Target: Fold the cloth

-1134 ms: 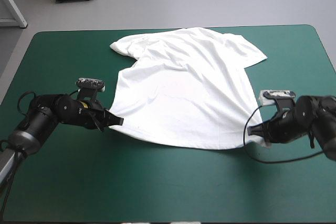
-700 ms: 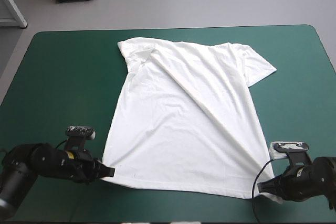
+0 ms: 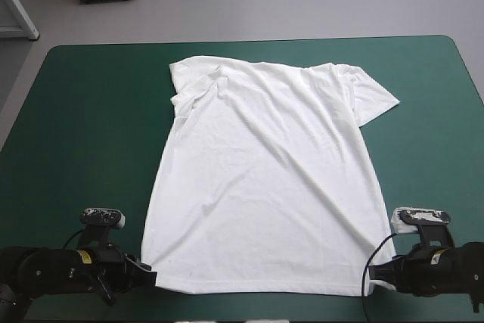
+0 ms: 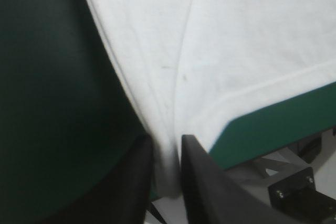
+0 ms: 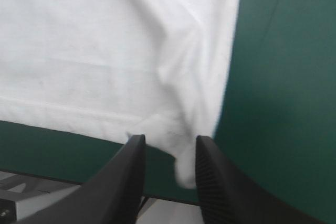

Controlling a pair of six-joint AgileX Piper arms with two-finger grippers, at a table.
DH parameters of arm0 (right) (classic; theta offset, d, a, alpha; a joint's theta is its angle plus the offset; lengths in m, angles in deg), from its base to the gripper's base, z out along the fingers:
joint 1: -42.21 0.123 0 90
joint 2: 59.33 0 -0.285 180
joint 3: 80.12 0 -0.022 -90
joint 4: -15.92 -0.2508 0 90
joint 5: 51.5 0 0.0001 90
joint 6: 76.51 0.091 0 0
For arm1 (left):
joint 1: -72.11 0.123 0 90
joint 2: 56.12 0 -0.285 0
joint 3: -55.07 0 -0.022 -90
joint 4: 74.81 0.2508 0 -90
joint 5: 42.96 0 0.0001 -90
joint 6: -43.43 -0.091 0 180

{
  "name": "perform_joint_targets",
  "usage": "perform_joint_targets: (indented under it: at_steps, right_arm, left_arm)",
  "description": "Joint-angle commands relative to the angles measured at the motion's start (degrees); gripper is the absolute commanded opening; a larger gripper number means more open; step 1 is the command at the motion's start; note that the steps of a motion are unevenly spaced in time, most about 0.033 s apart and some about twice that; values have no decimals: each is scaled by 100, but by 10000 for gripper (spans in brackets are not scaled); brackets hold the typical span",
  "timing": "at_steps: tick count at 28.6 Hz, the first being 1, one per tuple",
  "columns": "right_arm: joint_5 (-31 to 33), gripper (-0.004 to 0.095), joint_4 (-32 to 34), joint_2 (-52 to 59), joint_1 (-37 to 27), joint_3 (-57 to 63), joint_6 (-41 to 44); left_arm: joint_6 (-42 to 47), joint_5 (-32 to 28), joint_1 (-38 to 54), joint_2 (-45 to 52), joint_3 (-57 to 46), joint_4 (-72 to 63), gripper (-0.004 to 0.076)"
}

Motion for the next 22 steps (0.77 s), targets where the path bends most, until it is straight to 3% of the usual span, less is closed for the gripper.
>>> perform_joint_targets:
  at_steps: [1, 2, 3, 6, 11, 16, 18, 22]
  right_arm:
    - [91, 465, -251, -14, -46, -461, 143]
    - [91, 465, -178, -14, -46, -733, 143]
    - [91, 464, -106, -14, -46, -913, 200]
    - [91, 430, 177, -34, -46, -1454, 193]
    - [91, 417, 577, -252, -46, -2291, 182]
    - [91, 417, 654, -698, -46, -2845, -26]
    - [91, 417, 693, -835, -46, -2942, -52]
    - [91, 416, 693, -935, -46, -2991, -63]
  left_arm:
    - [3, 168, -15, 6, 188, -486, 358]
    - [3, 417, -15, 6, 307, -470, 439]
    - [3, 542, -15, 6, 403, -427, 463]
    - [3, 571, -15, 6, 802, -272, 459]
    - [3, 95, -15, -123, 1716, 439, 459]
    - [-85, -257, -15, -914, 2347, 1313, 435]
    - [-171, -551, -15, -1331, 2409, 1402, 416]
    - [-304, -1772, -15, -2402, 2436, 1443, 407]
